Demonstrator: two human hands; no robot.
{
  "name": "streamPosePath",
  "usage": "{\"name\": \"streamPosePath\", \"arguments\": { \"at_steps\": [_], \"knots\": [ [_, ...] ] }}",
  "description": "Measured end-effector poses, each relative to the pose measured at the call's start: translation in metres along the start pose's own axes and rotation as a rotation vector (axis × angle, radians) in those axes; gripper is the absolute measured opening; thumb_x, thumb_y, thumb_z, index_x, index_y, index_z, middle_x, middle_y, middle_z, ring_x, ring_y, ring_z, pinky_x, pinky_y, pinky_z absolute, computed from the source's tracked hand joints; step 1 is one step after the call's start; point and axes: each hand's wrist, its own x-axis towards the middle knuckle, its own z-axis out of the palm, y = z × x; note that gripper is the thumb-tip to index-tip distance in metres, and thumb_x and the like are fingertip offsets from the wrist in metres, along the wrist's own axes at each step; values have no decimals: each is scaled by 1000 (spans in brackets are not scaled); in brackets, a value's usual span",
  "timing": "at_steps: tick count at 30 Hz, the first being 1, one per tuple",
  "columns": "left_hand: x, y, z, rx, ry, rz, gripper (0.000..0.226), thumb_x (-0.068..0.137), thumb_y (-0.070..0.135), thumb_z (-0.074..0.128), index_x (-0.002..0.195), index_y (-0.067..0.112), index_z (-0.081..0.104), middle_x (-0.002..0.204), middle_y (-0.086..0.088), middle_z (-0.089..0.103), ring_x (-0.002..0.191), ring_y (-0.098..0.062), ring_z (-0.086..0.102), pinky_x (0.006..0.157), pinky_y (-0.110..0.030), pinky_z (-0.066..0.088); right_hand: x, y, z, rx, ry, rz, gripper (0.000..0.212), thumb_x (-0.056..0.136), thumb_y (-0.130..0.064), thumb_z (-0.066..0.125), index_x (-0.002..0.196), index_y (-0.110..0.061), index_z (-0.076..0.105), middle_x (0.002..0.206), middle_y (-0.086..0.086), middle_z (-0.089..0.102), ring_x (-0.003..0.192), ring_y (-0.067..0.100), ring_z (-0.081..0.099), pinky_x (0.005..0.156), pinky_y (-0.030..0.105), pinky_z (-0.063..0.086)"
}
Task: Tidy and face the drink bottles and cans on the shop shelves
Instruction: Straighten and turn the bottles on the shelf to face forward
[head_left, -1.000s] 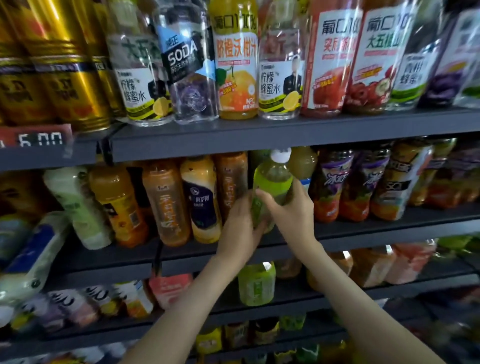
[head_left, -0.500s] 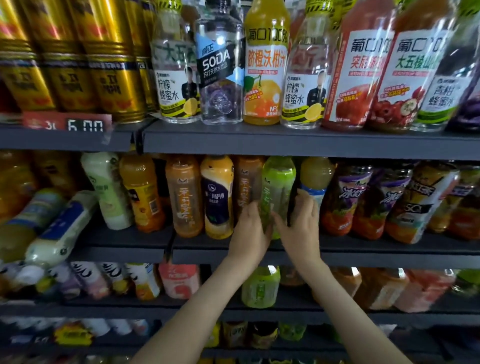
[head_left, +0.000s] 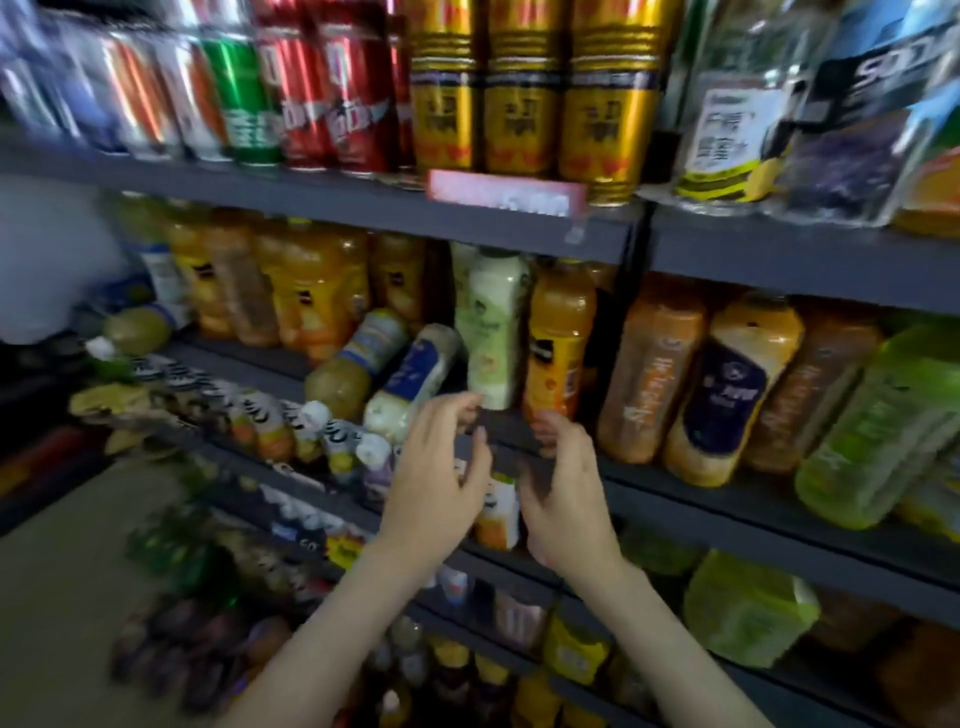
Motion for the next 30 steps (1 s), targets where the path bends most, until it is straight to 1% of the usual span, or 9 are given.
{"name": "streamPosePath", "arguments": {
  "at_steps": [4, 9, 12, 15, 19, 22, 25, 28, 30],
  "knots": [
    [21, -77, -67, 64, 32, 64, 29, 91, 12, 42, 116, 11, 55, 110, 6, 47, 93, -3, 48, 79, -3, 36, 33, -8, 74, -56, -256, 15, 70, 85, 4, 55, 145, -18, 25, 141, 5, 34, 133, 11, 23, 109, 19, 22],
    [43, -179, -126, 129, -59, 119, 41, 84, -4, 41, 119, 13, 55, 120, -5, 49, 109, -15, 47, 88, -5, 33, 61, 4, 132, -235, -252, -34, 97, 64, 9, 71, 143, -21, 23, 145, 14, 34, 134, 26, 26, 112, 44, 27],
    [47, -230, -128, 160, -214, 119, 53, 83, -13, 49, 128, 15, 50, 130, -4, 46, 121, -19, 42, 92, -10, 34, 68, 6, 140, -300, -218, -26, 102, 58, 10, 76, 140, -24, 24, 143, 11, 34, 133, 23, 25, 113, 34, 20],
    [53, -252, -113, 132, -369, 104, 56, 89, 2, 56, 139, 20, 39, 141, 0, 37, 131, -16, 33, 103, -29, 35, 71, 8, 143, -385, -226, -98, 102, 55, 8, 79, 140, -18, 28, 144, 3, 31, 137, 21, 24, 115, 28, 14],
    [61, -251, -89, -17, -445, 71, 76, 85, 14, 67, 141, 28, 17, 138, 11, 23, 129, 6, 14, 107, -17, 18, 73, 7, 145, -437, -235, -194, 100, 55, 7, 81, 140, -13, 32, 145, 4, 40, 140, 17, 26, 115, 31, 23],
    [66, -257, -76, -80, -423, 70, 83, 79, 14, 73, 142, 25, 20, 142, 2, 27, 134, -8, 21, 108, -27, 23, 76, -2, 144, -425, -123, -236, 81, 62, -1, 80, 132, -7, 39, 134, 14, 52, 132, 22, 37, 111, 33, 31],
    [69, -259, -71, -88, -410, 104, 80, 80, 14, 72, 144, 22, 24, 144, 2, 28, 135, -12, 22, 108, -32, 26, 85, -25, 139, -291, 87, -142, 65, 73, -31, 70, 127, -10, 39, 125, 8, 50, 118, 20, 45, 98, 27, 40],
    [72, -261, -69, -60, -388, 192, 84, 79, 12, 73, 144, 25, 22, 145, 4, 26, 134, -4, 19, 108, -31, 27, 104, -46, 136, -205, 295, 41, 70, 64, -22, 82, 119, -3, 44, 107, 14, 53, 100, 16, 47, 85, 5, 36],
    [76, -260, -69, -44, -398, 240, 87, 78, 14, 74, 146, 28, 21, 148, 7, 22, 136, -4, 17, 107, -29, 27, 121, -53, 136, -211, 341, 156, 68, 67, -24, 84, 116, 7, 48, 105, 17, 55, 98, 13, 47, 78, -6, 31]
  ]
}}
